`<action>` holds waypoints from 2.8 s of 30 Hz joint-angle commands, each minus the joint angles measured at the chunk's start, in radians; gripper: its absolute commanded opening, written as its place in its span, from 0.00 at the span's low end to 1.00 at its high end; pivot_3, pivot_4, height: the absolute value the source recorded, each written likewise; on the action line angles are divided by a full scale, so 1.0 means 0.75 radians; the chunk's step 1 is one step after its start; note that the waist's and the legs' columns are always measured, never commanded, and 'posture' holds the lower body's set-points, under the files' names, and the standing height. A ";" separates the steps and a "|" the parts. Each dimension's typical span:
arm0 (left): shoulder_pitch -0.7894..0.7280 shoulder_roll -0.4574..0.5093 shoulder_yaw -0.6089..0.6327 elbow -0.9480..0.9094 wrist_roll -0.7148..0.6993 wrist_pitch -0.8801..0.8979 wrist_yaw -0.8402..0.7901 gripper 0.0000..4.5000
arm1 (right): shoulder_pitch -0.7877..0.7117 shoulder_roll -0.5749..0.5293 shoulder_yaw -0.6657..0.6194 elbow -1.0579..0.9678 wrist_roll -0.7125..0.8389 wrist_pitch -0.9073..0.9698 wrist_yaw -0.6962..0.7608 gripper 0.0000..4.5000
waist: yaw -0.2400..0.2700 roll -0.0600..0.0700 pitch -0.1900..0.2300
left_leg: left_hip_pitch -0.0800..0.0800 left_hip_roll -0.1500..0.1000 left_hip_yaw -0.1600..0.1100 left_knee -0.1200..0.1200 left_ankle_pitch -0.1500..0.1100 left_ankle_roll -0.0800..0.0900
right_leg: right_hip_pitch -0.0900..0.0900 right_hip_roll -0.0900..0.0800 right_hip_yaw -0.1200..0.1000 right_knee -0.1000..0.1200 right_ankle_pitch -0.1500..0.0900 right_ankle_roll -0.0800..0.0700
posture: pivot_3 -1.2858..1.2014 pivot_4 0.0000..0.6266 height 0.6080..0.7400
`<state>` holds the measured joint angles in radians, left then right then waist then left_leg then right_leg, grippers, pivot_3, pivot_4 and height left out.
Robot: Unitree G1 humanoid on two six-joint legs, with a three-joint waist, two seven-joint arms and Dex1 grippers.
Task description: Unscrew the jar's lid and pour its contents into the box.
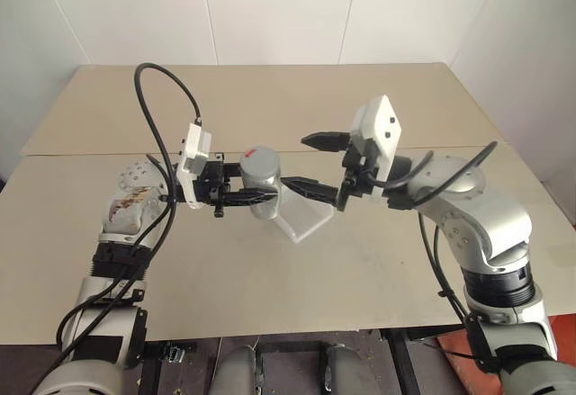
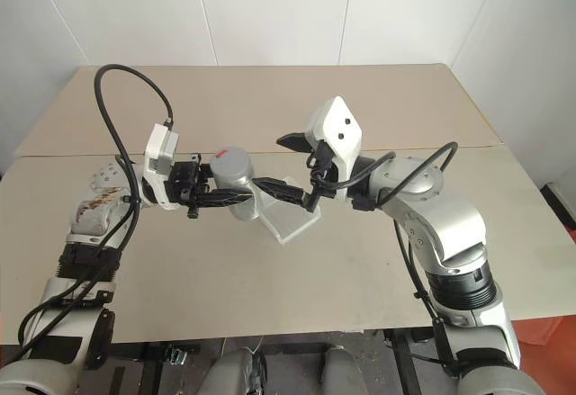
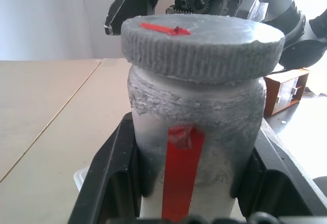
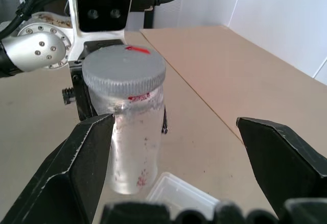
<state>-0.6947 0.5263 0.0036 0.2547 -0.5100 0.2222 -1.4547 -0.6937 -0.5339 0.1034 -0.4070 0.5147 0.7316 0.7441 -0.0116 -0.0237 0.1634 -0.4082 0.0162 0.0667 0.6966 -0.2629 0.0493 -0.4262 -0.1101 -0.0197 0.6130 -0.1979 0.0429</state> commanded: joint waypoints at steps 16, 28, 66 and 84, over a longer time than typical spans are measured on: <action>0.003 0.004 0.011 -0.047 -0.015 -0.008 -0.003 0.43 | -0.121 0.169 0.085 -0.112 0.024 0.061 -0.157 0.99 | -0.001 0.000 0.000 | 0.001 0.000 0.000 0.000 0.000 0.000 | 0.000 0.000 0.000 0.001 0.000 0.000 | 0.52 0.24 1.00; 0.017 0.017 0.017 -0.062 -0.017 -0.003 -0.002 0.43 | -0.146 0.216 0.115 -0.041 -0.029 0.088 -0.201 0.99 | -0.001 0.000 0.000 | 0.000 0.000 0.000 0.000 0.000 0.000 | 0.000 0.000 0.000 0.001 0.000 0.000 | 0.52 0.24 1.00; 0.047 0.024 0.016 -0.087 -0.012 -0.015 0.017 0.43 | -0.169 0.259 0.059 0.044 0.066 0.123 -0.105 0.62 | -0.001 0.000 0.000 | 0.000 0.000 0.000 0.000 0.000 0.000 | 0.000 0.000 0.000 0.001 0.000 0.000 | 0.52 0.24 1.00; 0.071 -0.002 0.101 -0.088 0.000 -0.046 0.206 0.43 | 0.296 0.047 -0.165 0.030 -0.113 -0.010 -0.371 0.62 | 0.008 0.000 0.000 | -0.001 -0.001 0.001 -0.001 0.000 0.000 | 0.000 -0.001 0.000 -0.001 0.000 0.000 | 0.52 0.24 1.00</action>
<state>-0.6457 0.5272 0.0390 0.2208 -0.5093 0.2152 -1.3490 -0.5062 -0.4954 -0.0075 -0.3573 0.4672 0.7882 0.4861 -0.0059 -0.0237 0.1634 -0.4088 0.0158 0.0671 0.6960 -0.2630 0.0495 -0.4264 -0.1105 -0.0194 0.6124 -0.1978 0.0431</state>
